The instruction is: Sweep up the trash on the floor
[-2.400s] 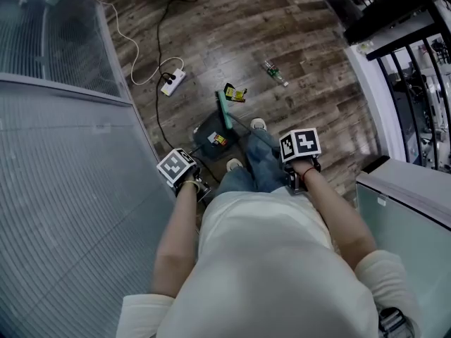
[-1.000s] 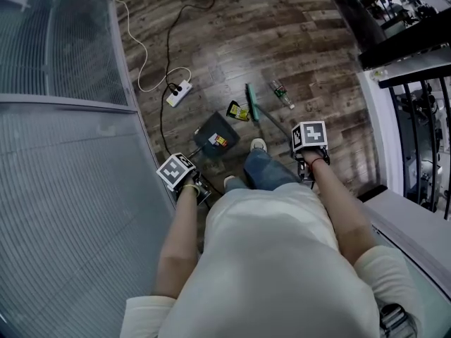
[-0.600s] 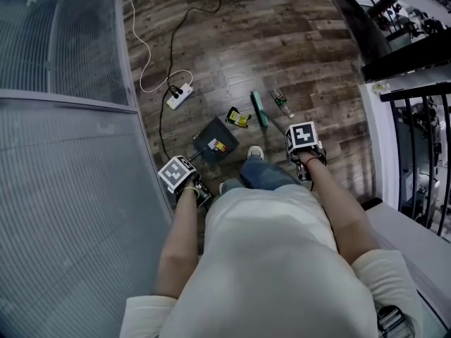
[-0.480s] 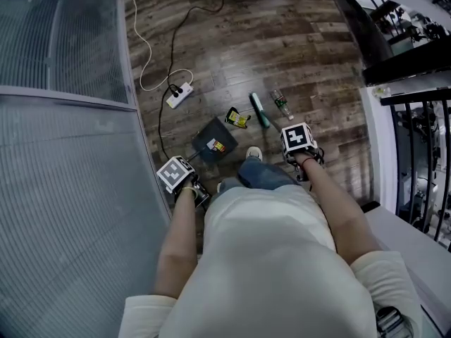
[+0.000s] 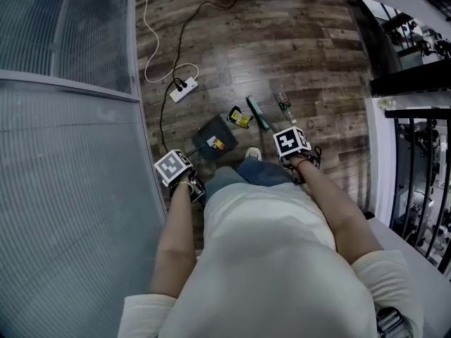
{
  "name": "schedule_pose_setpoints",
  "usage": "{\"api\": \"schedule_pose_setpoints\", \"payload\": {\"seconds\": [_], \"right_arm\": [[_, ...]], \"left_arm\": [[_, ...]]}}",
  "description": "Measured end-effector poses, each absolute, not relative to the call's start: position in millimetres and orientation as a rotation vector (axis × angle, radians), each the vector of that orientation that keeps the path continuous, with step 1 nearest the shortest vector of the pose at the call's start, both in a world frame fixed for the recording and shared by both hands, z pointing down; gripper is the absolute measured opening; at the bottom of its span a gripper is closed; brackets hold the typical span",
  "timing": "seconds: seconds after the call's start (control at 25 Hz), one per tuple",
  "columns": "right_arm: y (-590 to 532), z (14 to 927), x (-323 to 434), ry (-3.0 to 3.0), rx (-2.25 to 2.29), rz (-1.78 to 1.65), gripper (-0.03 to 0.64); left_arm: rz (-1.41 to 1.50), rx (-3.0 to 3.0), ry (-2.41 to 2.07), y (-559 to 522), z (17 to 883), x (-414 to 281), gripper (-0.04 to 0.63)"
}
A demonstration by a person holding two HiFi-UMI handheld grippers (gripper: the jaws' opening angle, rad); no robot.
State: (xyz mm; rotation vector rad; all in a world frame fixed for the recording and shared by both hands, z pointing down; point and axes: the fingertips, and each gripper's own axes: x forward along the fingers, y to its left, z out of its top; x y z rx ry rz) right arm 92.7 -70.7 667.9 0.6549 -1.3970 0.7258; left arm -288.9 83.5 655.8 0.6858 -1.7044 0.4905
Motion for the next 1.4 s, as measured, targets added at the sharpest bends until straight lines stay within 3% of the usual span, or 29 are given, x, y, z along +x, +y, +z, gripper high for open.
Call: {"api": "schedule_pose_setpoints", "payload": {"seconds": [1.4], "right_arm": [[-9.9,660.5,42.8,-1.438,0.322,0.657,0.101]], "left_arm": [[0.499,0.683,-1.704,80.5,655.4,-288.7,0.089]]}}
